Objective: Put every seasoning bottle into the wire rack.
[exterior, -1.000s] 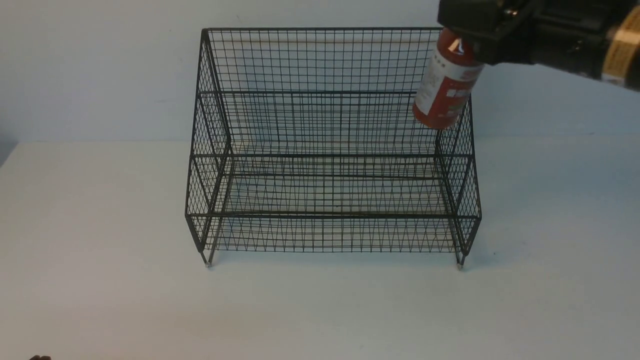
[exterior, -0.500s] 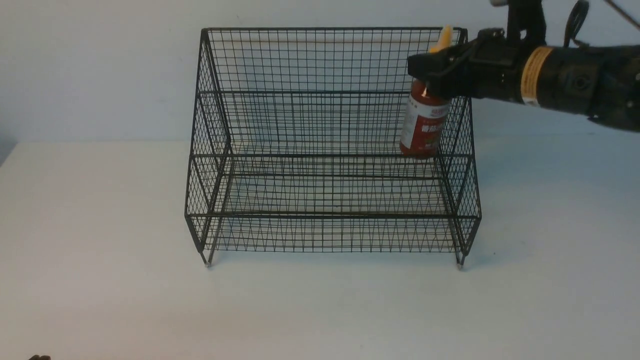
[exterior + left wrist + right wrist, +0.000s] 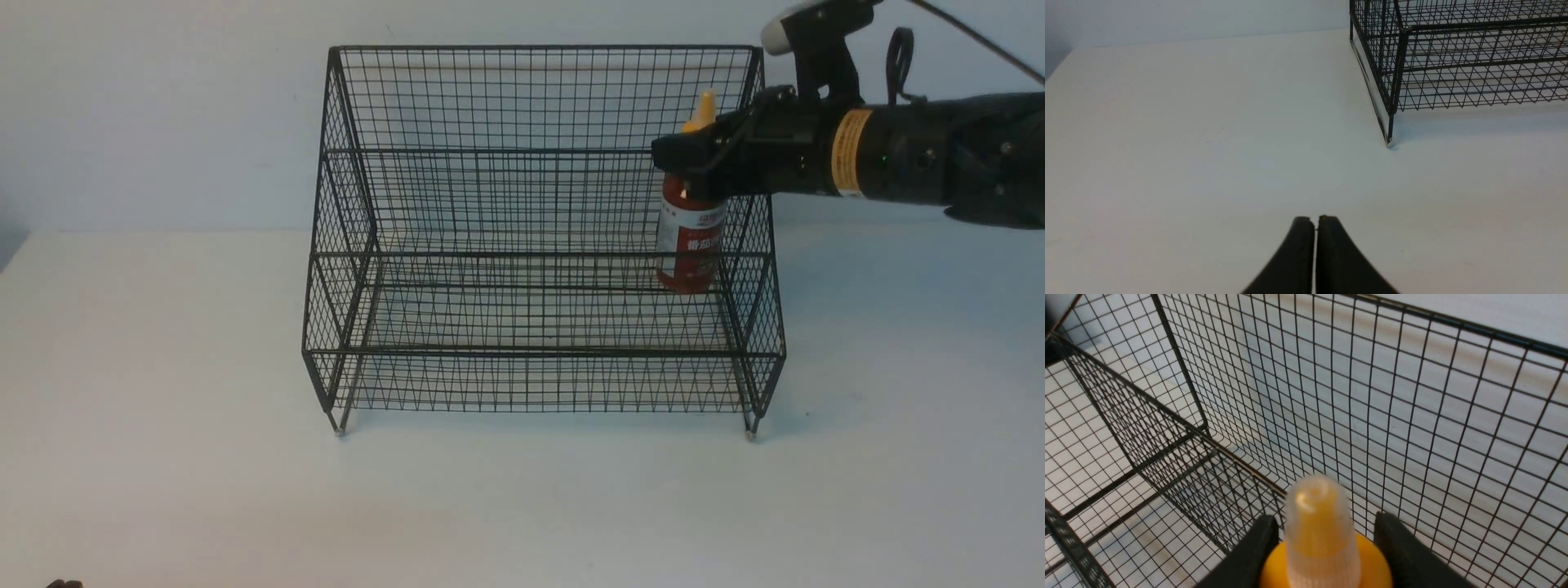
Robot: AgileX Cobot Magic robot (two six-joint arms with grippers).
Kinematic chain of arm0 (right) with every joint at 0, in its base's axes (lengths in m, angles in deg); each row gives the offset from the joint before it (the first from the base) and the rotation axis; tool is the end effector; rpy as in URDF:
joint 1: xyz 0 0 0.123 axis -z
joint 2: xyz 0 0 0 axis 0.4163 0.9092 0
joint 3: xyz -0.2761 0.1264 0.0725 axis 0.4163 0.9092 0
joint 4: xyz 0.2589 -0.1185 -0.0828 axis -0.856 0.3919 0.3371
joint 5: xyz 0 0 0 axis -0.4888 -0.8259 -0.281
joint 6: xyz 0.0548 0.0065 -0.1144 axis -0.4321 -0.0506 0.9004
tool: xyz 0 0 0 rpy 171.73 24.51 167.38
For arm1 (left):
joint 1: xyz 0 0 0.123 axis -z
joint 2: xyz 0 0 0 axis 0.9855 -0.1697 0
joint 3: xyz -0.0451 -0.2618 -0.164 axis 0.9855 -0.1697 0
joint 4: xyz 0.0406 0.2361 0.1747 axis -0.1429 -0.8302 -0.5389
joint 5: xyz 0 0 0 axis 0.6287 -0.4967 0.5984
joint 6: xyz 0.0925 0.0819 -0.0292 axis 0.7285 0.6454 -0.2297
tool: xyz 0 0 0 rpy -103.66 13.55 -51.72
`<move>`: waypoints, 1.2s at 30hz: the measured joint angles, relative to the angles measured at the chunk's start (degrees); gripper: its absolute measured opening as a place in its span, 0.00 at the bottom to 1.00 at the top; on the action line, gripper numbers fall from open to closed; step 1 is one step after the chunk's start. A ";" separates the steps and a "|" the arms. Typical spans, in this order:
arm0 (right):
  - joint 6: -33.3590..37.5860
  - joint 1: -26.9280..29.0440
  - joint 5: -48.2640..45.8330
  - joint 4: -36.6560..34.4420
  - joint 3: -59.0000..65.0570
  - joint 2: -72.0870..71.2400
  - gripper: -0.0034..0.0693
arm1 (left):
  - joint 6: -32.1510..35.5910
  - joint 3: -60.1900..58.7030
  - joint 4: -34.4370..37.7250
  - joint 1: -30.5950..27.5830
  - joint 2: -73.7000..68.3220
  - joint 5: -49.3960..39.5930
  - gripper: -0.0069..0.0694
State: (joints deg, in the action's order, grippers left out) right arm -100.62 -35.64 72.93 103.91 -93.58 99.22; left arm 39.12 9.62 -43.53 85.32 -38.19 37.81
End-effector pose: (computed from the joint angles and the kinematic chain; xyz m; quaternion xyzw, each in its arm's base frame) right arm 0.4828 0.1461 0.2537 -0.2485 0.7894 0.1846 0.5301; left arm 0.1046 -0.0106 0.1599 0.0346 0.8035 -0.0341 0.5934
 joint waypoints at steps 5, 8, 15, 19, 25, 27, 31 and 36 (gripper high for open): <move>-0.25 0.00 0.85 0.77 -0.28 0.14 0.43 | 0.00 0.00 0.00 0.00 0.00 0.02 0.08; -0.51 -0.12 1.22 1.06 -0.09 0.73 0.43 | 0.00 0.00 0.00 0.00 0.00 0.02 0.08; -2.47 -0.18 1.70 1.94 0.19 1.04 0.49 | 0.00 0.00 0.00 0.00 0.00 0.07 0.08; -3.16 -0.18 2.15 1.67 0.19 1.04 0.56 | 0.00 0.00 0.00 0.00 0.00 0.07 0.08; -3.19 -0.18 2.34 1.66 0.19 0.82 0.58 | 0.00 0.00 0.00 0.00 0.00 0.07 0.08; -3.19 -0.18 1.70 1.66 0.19 0.37 0.58 | 0.00 0.00 0.00 0.00 0.00 0.07 0.08; -3.19 -0.18 0.15 1.66 0.19 -0.63 0.58 | 0.00 0.00 0.00 0.00 0.00 0.07 0.08; -5.60 -0.18 -2.68 2.38 0.19 -5.38 0.58 | 0.00 0.00 0.00 0.00 0.00 0.07 0.08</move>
State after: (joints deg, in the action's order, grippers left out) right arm -106.22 -35.82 70.25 106.30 -93.39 93.85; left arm 39.12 9.62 -43.53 85.32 -38.19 37.88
